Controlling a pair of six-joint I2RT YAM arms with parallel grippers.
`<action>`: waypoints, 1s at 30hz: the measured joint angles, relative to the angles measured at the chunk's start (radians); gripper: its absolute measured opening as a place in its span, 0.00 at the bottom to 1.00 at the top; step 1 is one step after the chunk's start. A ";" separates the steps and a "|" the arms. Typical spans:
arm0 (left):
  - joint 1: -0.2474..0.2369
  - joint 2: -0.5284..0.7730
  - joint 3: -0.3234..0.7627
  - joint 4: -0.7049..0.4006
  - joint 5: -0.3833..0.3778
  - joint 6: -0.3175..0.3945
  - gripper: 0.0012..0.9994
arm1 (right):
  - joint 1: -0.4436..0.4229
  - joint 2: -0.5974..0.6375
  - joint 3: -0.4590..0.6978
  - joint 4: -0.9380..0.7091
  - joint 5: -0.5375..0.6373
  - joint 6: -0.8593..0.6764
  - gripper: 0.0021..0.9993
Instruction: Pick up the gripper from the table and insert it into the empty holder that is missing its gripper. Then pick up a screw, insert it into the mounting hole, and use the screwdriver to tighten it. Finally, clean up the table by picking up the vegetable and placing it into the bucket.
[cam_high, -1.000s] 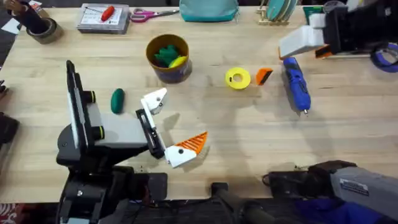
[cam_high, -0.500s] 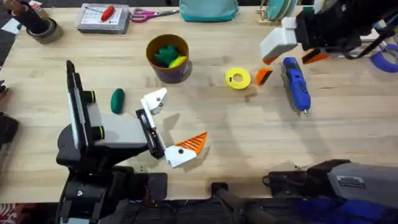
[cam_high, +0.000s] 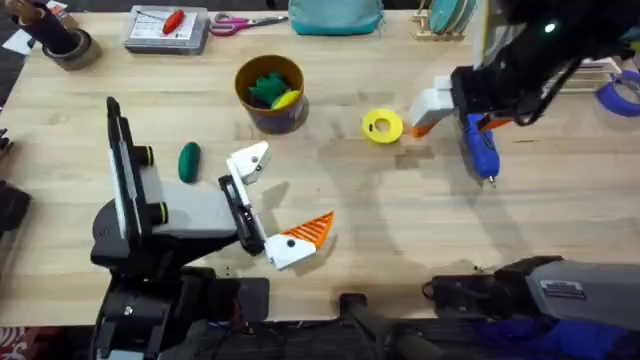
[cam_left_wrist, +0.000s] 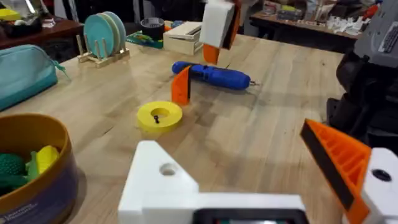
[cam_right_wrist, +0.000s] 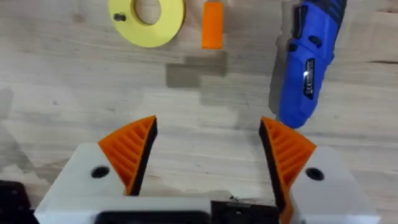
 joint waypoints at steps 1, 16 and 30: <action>0.000 0.000 0.000 0.000 0.000 0.000 0.99 | 0.000 0.008 -0.010 0.010 0.001 0.000 1.00; 0.000 0.000 0.000 0.000 0.000 0.000 0.99 | -0.004 0.185 -0.019 0.191 0.037 -0.023 1.00; 0.000 0.000 0.000 0.000 0.000 0.000 0.99 | -0.029 0.193 0.039 0.178 0.026 -0.027 1.00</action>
